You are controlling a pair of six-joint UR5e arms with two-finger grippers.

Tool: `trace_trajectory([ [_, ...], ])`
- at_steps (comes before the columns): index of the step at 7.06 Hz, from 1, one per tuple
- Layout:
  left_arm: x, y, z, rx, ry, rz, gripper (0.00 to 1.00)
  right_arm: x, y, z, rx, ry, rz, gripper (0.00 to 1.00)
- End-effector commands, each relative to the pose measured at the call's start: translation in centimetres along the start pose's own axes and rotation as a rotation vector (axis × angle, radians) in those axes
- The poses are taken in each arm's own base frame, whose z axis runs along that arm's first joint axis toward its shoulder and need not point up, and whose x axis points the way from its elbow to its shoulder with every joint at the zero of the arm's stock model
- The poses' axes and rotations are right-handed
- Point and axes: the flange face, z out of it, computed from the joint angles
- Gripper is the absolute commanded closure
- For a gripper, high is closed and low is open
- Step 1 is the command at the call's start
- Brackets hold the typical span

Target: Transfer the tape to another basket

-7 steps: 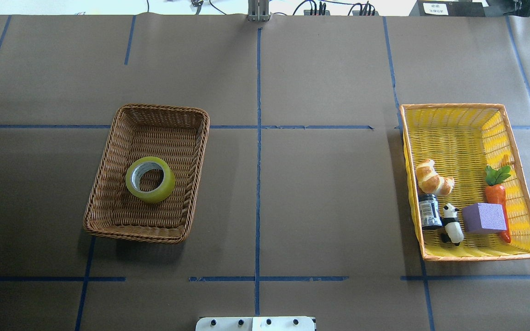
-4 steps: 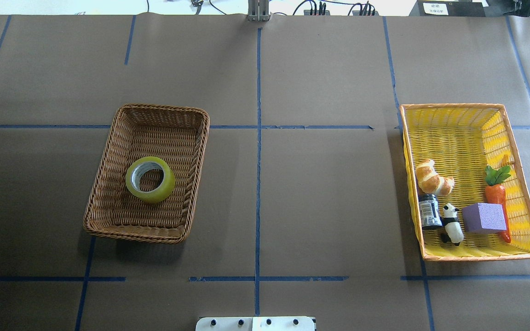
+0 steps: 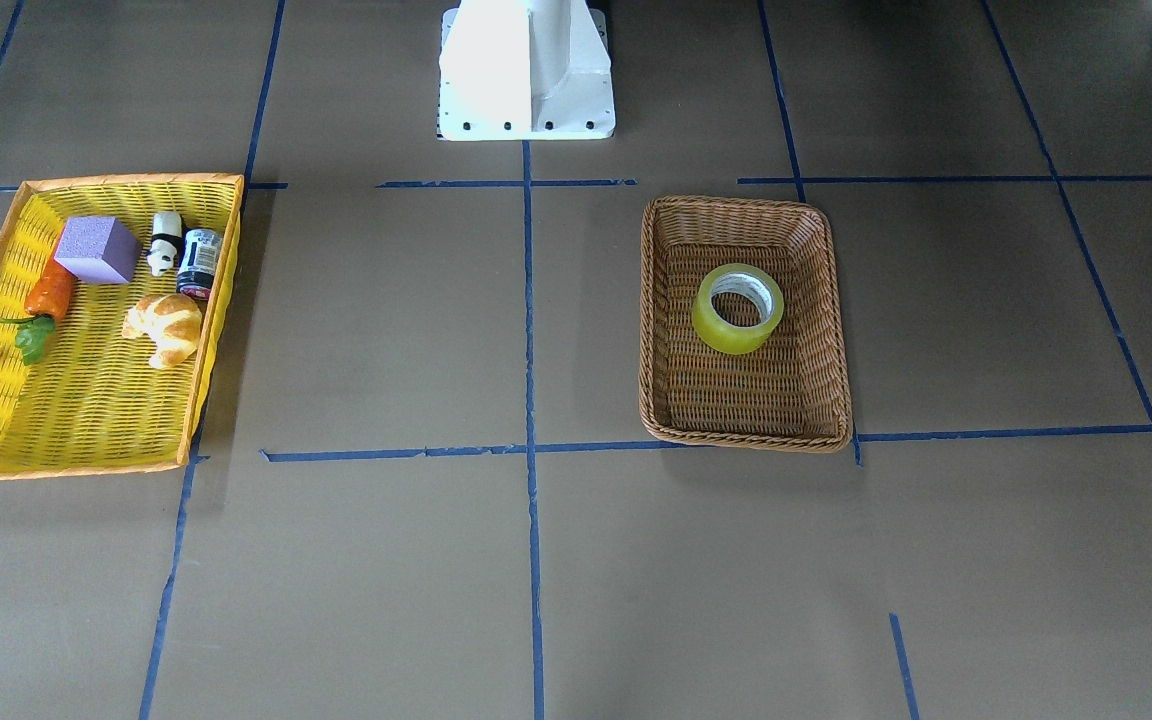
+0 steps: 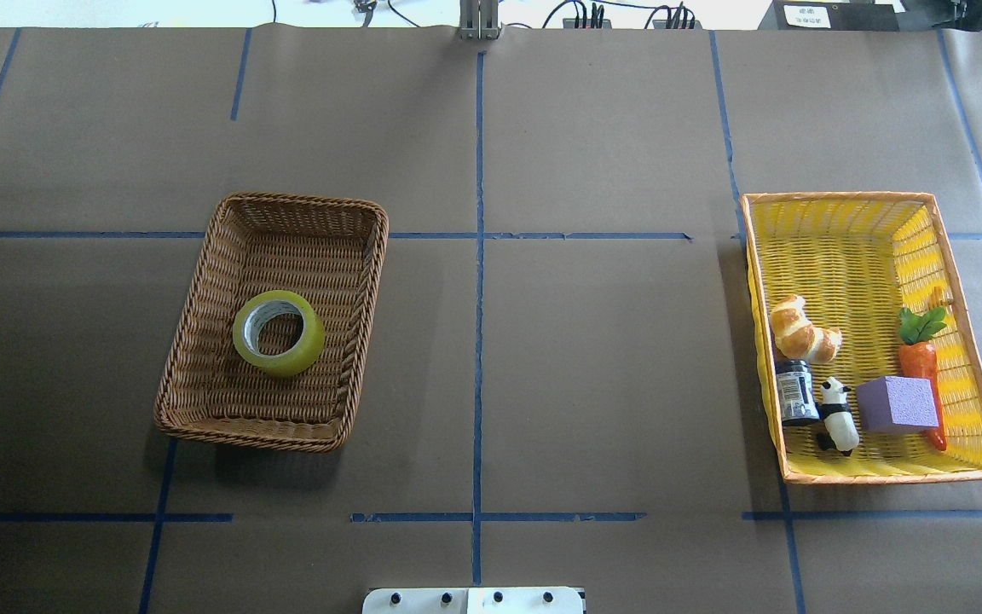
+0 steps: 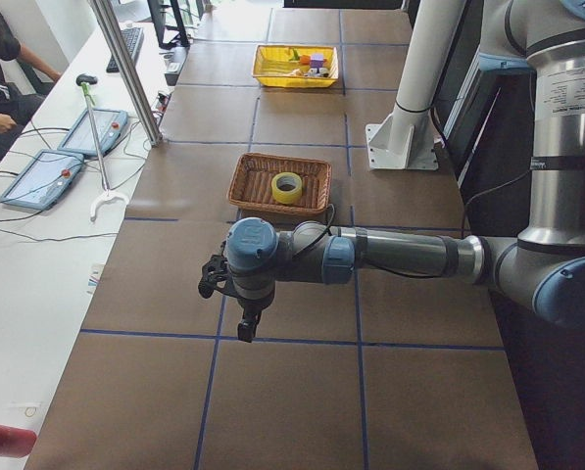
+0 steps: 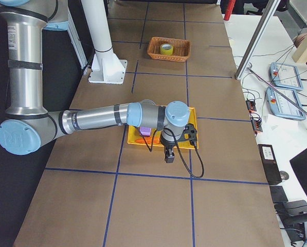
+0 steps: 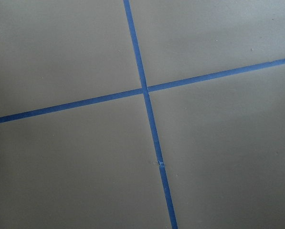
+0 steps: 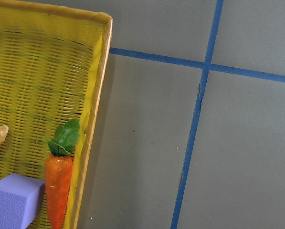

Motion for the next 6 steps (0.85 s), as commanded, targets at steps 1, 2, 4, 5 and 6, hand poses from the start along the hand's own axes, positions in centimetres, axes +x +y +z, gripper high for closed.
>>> trace_trajectory([
  [1,0.13,-0.06,-0.11,0.003,0.001,0.003,0.0,-0.14,-0.06,0.16,-0.003,-0.001,-0.004,0.0],
  [2,0.09,-0.04,-0.05,0.003,0.003,0.002,0.0,-0.23,-0.09,0.26,-0.006,-0.001,-0.006,0.0],
  [4,0.22,-0.08,-0.2,0.004,0.001,0.003,0.0,-0.27,-0.11,0.31,-0.007,-0.001,-0.006,0.0],
  [5,0.2,-0.15,-0.19,0.004,0.001,0.003,0.0,-0.32,-0.13,0.36,-0.008,-0.001,-0.008,0.0],
  [6,0.29,-0.18,-0.09,0.002,0.002,0.004,0.0,-0.36,-0.15,0.41,-0.009,-0.001,-0.008,0.0],
])
